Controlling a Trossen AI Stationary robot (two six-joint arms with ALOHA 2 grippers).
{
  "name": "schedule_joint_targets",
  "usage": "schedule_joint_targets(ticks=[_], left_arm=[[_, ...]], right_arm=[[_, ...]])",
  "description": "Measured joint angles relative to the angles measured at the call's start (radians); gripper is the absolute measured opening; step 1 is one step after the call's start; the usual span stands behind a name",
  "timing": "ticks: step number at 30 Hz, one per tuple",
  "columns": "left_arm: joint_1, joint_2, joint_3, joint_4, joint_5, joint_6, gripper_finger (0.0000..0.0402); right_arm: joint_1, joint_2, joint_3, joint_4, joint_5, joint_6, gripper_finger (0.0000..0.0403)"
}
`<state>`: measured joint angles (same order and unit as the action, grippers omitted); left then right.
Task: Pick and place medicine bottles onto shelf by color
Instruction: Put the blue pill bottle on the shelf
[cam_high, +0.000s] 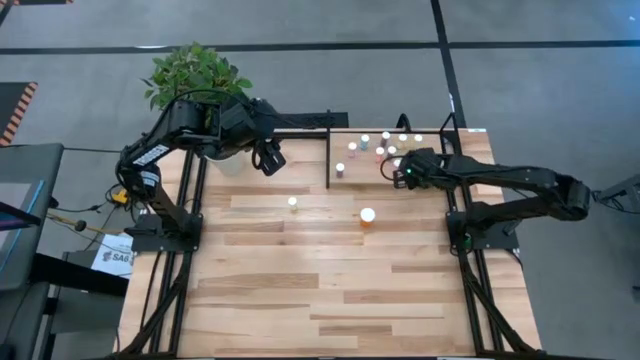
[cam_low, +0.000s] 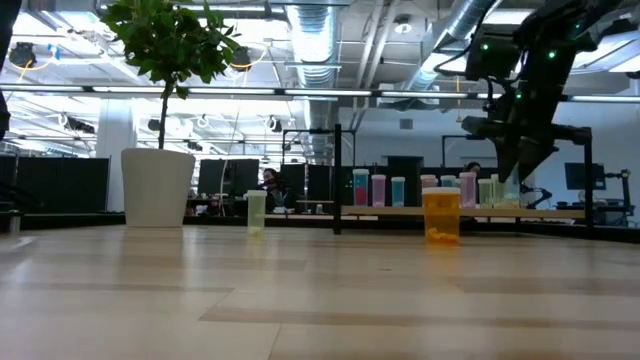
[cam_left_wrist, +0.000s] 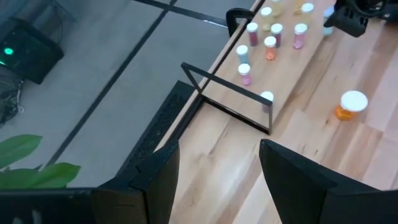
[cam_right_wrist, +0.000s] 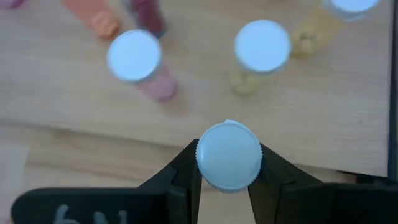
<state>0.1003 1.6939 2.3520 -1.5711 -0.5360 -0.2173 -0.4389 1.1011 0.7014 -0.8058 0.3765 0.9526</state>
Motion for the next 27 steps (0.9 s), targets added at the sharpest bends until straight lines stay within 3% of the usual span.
schedule_joint_targets(ticks=[8, 27], left_arm=[[0.030, 0.000, 0.000, 0.000, 0.001, 0.023, 0.0210], [0.046, 0.000, 0.000, 0.000, 0.002, 0.035, 0.0210]], right_arm=[[-0.004, 0.000, -0.020, 0.048, 0.121, 0.035, 0.0113], [-0.012, 0.000, -0.020, -0.039, 0.138, 0.131, 0.0113]])
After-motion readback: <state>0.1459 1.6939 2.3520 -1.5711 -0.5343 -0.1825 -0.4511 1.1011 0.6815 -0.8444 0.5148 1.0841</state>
